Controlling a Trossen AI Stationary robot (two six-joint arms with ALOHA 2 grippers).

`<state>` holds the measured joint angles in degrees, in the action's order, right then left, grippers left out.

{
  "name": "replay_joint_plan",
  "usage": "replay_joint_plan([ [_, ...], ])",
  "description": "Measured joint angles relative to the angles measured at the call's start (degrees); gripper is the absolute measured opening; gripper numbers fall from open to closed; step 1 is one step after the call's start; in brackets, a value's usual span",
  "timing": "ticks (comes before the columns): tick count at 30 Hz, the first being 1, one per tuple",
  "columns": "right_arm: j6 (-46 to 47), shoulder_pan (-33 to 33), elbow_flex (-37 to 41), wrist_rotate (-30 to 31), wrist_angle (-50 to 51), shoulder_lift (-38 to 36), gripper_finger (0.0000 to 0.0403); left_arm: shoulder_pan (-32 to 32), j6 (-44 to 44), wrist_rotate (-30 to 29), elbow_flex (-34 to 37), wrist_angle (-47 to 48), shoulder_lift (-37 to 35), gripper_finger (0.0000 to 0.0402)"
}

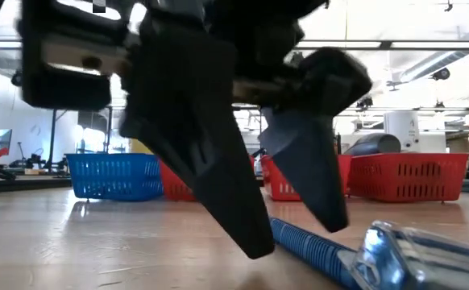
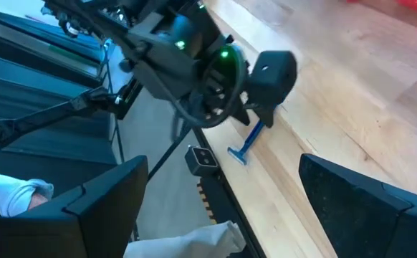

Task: Pick & Place Travel size toiletries
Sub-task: Put the blue razor into the blue basket

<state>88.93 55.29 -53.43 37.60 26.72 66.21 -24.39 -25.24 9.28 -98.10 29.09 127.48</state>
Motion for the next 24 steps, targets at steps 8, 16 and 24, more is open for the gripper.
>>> replay_joint_plan([
  [8,-0.84,0.0,0.0,-0.02,0.01,-0.01,0.0337,0.7,0.74,1.12,0.7,2.66,0.05,0.0119],
  [16,-1.1,-0.02,0.0,-0.02,0.11,0.0,0.0332,0.68,6.81,1.75,0.74,4.81,-0.06,0.0052],
  [24,-1.05,-0.02,0.02,-0.02,0.48,0.0,0.0357,0.32,17.79,-1.32,1.09,9.92,-2.96,0.0031],
])
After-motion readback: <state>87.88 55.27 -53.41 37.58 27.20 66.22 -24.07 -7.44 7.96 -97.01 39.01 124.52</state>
